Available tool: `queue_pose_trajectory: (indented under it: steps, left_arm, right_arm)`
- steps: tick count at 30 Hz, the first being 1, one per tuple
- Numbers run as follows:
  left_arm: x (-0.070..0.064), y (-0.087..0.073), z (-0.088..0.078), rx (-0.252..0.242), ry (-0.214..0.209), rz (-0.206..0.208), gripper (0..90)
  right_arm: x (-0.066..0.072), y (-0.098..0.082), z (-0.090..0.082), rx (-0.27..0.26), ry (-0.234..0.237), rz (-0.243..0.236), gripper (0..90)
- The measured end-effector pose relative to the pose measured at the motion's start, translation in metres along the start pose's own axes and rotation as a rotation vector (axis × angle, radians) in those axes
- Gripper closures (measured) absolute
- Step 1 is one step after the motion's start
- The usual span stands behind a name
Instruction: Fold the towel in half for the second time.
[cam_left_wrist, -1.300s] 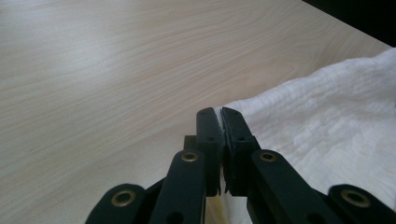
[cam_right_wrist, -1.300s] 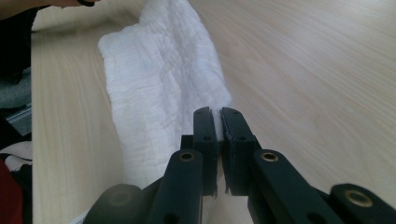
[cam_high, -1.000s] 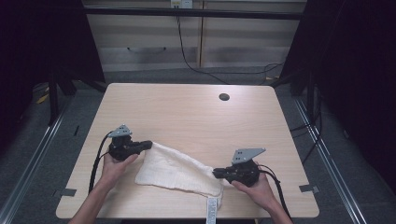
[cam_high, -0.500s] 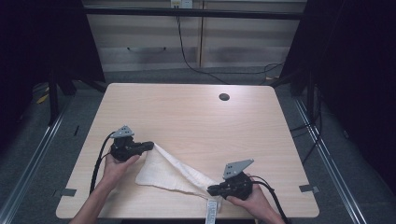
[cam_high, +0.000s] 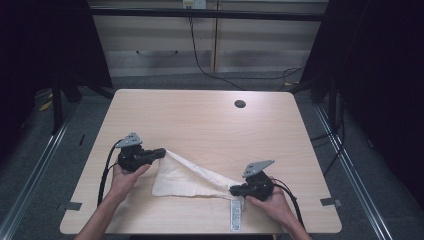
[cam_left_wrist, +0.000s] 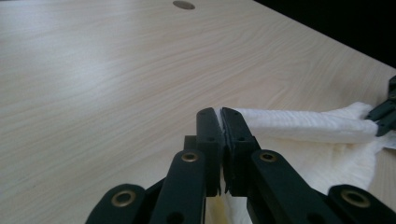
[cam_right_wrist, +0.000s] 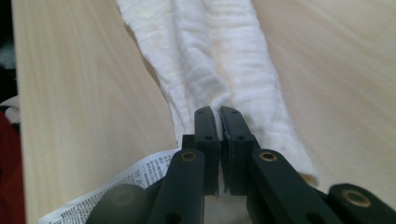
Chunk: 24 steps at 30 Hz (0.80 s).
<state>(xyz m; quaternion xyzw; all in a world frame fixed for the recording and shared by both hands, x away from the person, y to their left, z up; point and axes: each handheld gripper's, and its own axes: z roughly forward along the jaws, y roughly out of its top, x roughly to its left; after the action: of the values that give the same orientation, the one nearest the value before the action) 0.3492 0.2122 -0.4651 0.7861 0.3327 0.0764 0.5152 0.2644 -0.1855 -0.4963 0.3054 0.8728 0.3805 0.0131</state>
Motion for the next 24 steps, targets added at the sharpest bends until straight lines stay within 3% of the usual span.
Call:
queue_pose_trajectory:
  steps: [7, 9, 17, 24]
  left_arm:
    - [-0.007, 0.006, 0.002, -0.022, -0.010, 0.021, 86.8]
    - [-0.011, 0.008, 0.003, -0.018, -0.016, 0.044, 86.8]
    - [-0.028, 0.004, -0.002, 0.030, -0.054, 0.120, 86.7]
    - [-0.036, -0.006, -0.014, 0.073, -0.087, 0.147, 86.6]
  right_arm:
    - [-0.025, 0.005, -0.002, -0.013, -0.071, 0.041, 86.8]
    - [-0.029, 0.006, -0.002, -0.016, -0.083, 0.041, 86.8]
    - [-0.030, 0.005, -0.002, -0.023, -0.093, 0.050, 86.8]
    - [-0.029, 0.004, -0.002, -0.032, -0.090, 0.057, 86.8]
